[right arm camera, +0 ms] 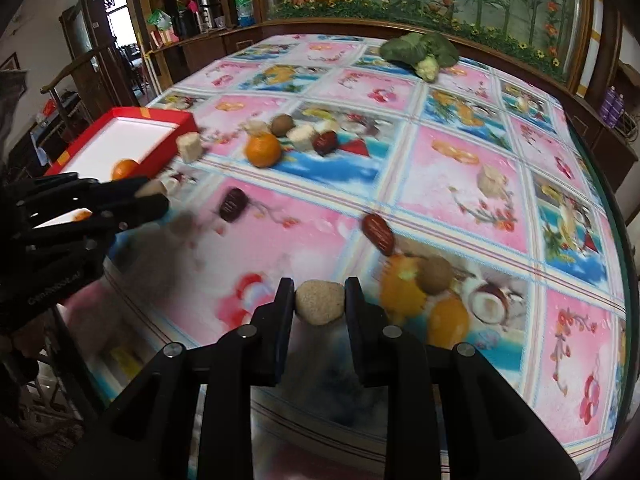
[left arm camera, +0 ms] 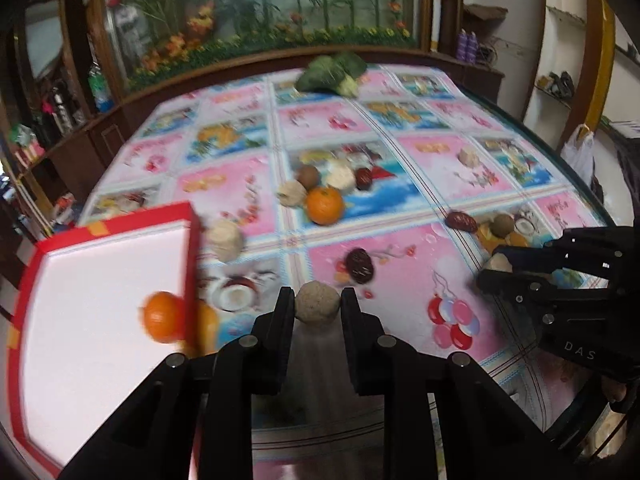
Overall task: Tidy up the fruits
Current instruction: 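Grasp a round tan cake with the right tool while the left tool grasps another, then lower both round tan cakes into the white box and open both tools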
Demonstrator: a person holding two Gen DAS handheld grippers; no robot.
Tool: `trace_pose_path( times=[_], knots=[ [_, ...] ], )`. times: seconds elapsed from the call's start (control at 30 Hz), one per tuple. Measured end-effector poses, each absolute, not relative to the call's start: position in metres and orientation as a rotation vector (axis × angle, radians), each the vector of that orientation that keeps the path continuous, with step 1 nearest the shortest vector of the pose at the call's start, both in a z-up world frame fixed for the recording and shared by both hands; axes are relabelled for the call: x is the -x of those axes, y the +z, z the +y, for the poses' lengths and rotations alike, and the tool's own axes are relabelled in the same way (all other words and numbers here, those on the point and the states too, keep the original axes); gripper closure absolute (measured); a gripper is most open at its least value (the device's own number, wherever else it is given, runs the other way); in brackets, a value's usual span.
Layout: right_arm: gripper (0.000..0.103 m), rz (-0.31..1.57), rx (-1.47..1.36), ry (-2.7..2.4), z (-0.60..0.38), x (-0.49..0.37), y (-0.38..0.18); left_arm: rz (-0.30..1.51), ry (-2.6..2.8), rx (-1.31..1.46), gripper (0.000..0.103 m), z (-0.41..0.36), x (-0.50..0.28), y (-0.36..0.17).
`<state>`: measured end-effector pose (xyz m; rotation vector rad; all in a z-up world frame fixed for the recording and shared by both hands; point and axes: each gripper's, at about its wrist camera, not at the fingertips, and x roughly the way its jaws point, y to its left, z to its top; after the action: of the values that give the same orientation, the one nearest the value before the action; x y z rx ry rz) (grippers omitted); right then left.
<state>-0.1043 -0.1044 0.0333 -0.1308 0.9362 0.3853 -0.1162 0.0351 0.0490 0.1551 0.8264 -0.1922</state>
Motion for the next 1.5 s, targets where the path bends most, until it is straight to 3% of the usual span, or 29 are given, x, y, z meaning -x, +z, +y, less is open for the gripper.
trace_pose_path(
  times=[0.27, 0.67, 1.5],
  knots=[
    [0.075, 0.935, 0.100, 0.524, -0.035, 0.092, 0.048, 0.704, 0.031, -0.151, 0.081, 0.098, 0.139, 0.078],
    [0.075, 0.887, 0.162, 0.727, 0.103, 0.096, 0.057, 0.708, 0.279, -0.092, 0.081, 0.193, 0.159, 0.068],
    [0.075, 0.979, 0.292, 0.753, 0.163, 0.100, 0.023, 0.840, 0.337, -0.051, 0.080, 0.229, 0.161, 0.026]
  ],
)
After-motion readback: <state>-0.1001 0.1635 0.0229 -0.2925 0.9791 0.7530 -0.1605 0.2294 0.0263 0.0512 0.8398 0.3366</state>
